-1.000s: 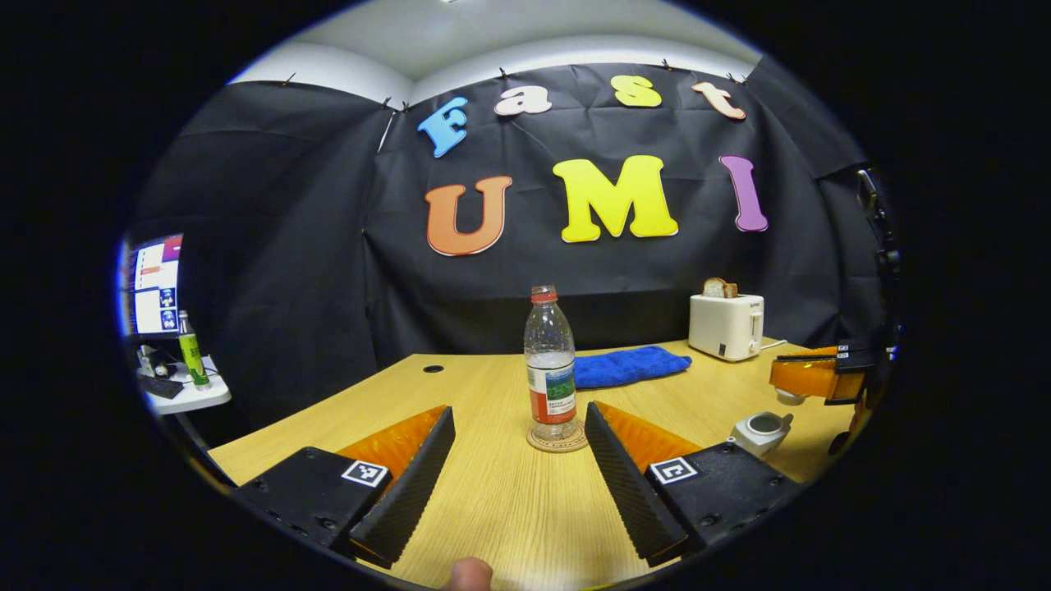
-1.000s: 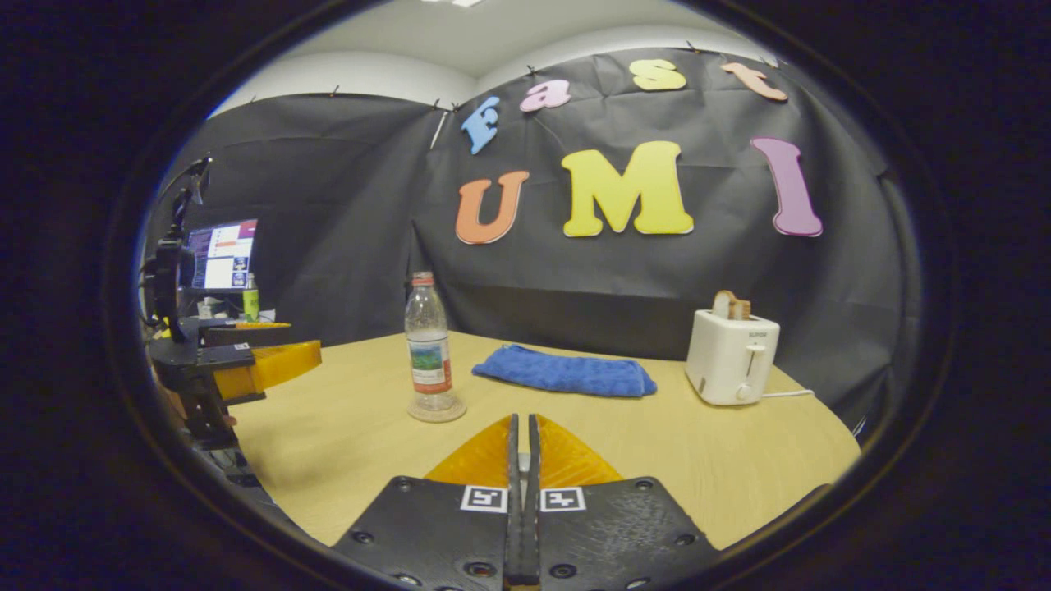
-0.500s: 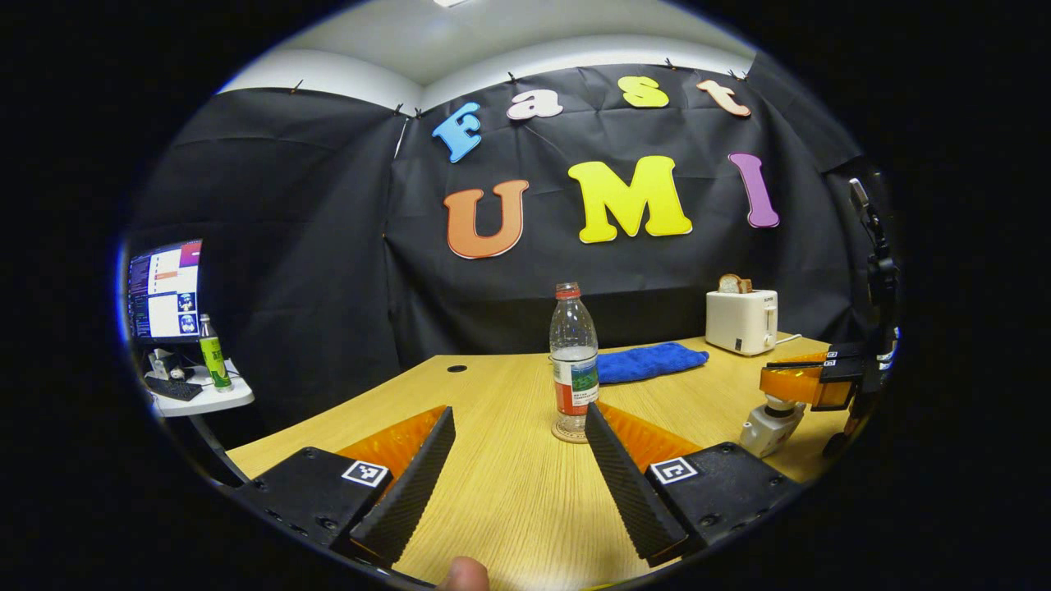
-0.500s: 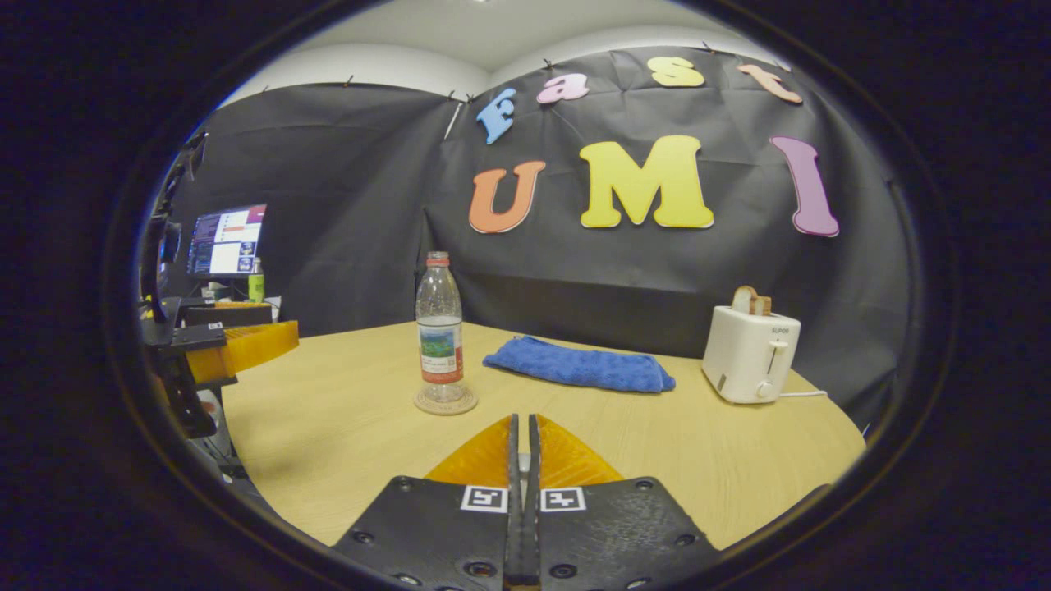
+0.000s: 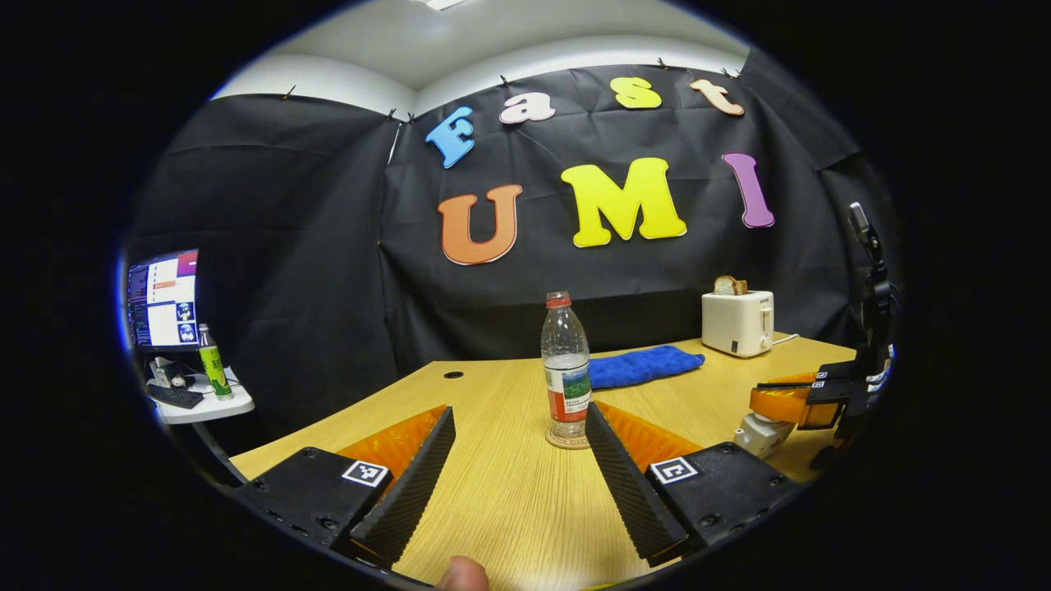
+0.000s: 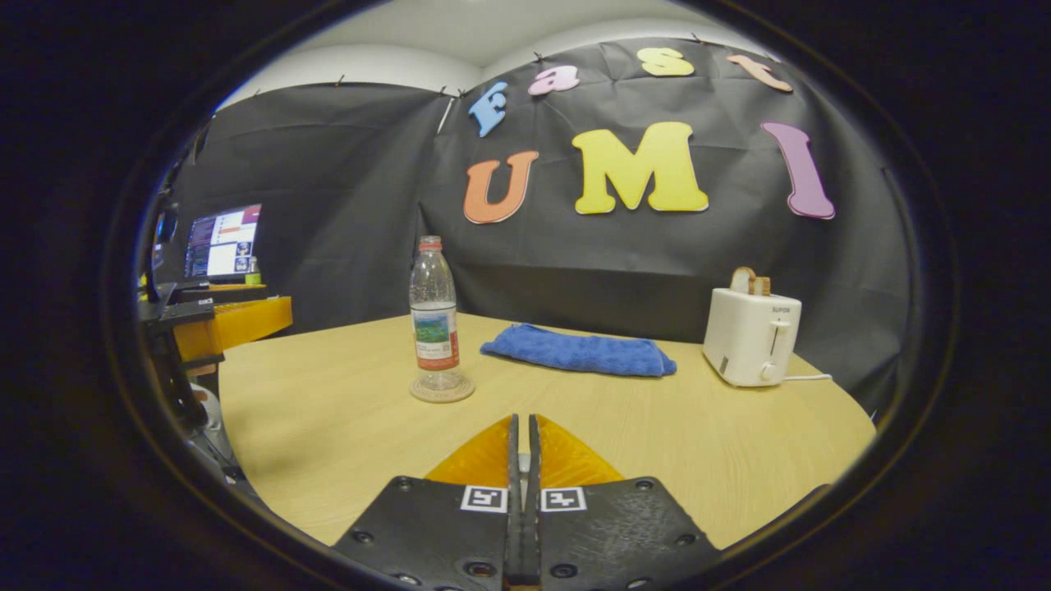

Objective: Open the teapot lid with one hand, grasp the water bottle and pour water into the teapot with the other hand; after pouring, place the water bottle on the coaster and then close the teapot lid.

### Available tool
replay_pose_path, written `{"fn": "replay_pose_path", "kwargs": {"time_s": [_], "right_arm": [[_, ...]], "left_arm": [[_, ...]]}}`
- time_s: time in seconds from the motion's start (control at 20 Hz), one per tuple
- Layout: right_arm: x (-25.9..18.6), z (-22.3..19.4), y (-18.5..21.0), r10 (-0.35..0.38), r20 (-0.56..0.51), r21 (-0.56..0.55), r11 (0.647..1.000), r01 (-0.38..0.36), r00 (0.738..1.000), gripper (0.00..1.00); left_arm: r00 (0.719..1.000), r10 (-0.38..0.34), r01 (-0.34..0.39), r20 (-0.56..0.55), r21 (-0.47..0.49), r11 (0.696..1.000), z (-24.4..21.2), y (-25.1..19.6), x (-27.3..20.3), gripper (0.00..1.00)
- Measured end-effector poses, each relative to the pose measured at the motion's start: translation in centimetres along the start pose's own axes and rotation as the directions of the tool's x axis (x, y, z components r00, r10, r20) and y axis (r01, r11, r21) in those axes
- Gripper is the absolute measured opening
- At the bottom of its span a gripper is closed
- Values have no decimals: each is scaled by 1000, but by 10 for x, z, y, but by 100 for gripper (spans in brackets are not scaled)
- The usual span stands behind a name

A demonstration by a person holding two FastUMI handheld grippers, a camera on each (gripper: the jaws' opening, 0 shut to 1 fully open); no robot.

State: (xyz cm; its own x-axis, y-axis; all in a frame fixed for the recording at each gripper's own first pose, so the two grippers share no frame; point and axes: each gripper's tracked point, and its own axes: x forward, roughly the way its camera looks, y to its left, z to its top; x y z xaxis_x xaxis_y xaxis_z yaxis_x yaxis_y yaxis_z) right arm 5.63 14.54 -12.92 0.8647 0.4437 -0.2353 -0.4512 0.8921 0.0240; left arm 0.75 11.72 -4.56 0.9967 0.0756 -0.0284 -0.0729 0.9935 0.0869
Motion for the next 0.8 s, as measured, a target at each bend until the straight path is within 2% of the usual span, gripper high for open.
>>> {"fn": "replay_pose_path", "kwargs": {"time_s": [0.25,0.3,0.35,0.4,0.5,0.6,0.8], "right_arm": [[-8,11,1,-13,20,-11,1000,13,1000,12],[-13,17,-1,-24,33,-14,1000,24,999,34],[-16,23,-4,-37,50,-16,999,38,998,42],[-21,31,-9,-58,68,-15,998,59,996,62],[-37,44,-22,-112,99,1,994,113,989,88],[-60,61,-45,-209,143,30,978,207,967,96],[-111,82,-90,-387,196,69,922,381,901,95]], "left_arm": [[1000,-23,22,8,21,1000,7,-13,-2,99],[1000,-27,27,9,23,999,10,-16,-3,99],[999,-32,31,13,20,999,12,-19,-4,99],[999,-41,41,18,13,999,16,-25,-5,99],[997,-68,68,36,-4,998,27,-40,-8,99],[994,-90,92,57,-23,996,38,-56,-10,99],[983,-170,176,71,-84,981,50,-99,-15,99]]}}
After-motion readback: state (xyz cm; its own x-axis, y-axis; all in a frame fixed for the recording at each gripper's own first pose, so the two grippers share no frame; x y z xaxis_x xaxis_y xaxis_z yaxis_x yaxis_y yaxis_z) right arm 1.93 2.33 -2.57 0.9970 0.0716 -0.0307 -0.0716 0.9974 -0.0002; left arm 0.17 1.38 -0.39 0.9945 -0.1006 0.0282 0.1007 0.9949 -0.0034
